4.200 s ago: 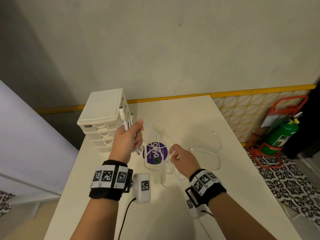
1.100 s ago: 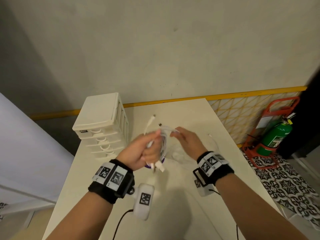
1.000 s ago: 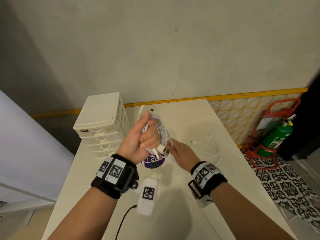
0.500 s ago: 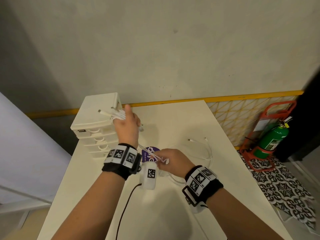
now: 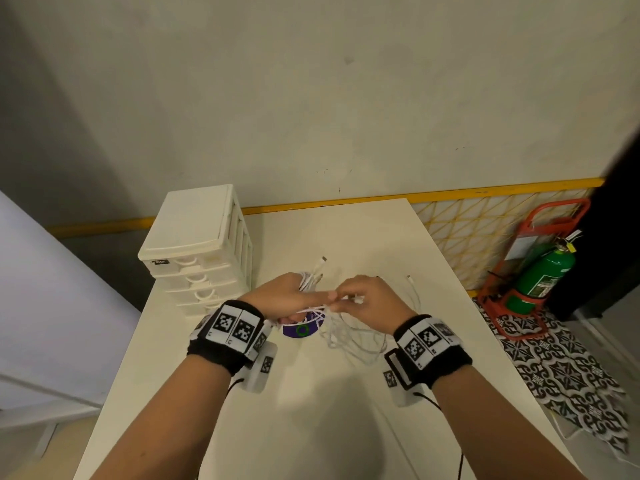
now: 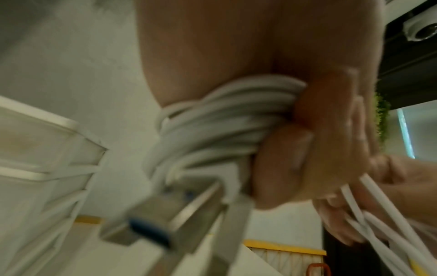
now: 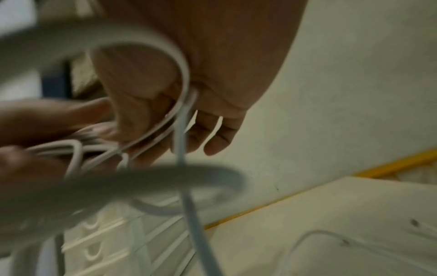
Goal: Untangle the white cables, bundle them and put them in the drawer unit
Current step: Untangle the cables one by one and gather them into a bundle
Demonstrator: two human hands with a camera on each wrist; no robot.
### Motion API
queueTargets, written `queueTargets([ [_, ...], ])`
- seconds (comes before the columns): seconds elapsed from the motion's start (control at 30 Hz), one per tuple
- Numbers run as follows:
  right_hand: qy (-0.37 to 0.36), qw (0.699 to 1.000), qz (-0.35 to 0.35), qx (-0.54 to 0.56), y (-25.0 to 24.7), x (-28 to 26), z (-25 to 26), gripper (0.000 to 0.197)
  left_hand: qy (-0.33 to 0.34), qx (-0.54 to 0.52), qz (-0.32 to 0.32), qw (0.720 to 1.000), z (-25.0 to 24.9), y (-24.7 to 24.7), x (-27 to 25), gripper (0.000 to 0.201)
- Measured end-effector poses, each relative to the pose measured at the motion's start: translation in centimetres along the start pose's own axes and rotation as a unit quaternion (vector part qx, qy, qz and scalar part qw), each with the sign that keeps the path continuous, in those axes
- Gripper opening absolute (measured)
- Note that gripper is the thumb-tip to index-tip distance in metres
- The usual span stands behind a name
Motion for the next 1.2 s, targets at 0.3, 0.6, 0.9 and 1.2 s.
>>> queueTargets([
  [0.3,0.150,0.984,-0.092,-0.017,-2.9,-1.1,-5.8,0.010,-0.026,-0.046,-0.105,0.993,1.8,-3.6,-2.4,0.039],
  [0.6,0.203,0.948,-0.182,0.165,-4.6,-1.4,-5.1,0.017,0.054,-0.075,-0.292,0.952,-0.5,-5.3,-3.6,0.031],
  [0.9,0.221,0.800,-0.145,0.538,-0.2,-1.5,-3.8,0.068,0.140,-0.308,-0.333,0.880,-1.6,-3.6,-2.6,0.025],
  [1.2,0.196,0.975,-0.037,0.094,3.1,-1.7,-4.3,0.015,0.198,-0.374,-0.343,0.839,-3.3,-3.8,-3.9,0.022],
])
Point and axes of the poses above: each hand's wrist, its own x-axis towards the middle knuckle, its own y-axis out of the palm, z = x × y, the point moved 6 cm from there along x, towards the middle knuckle, and after that the axes turned 14 degrees about -x, right-handed, at the moved point
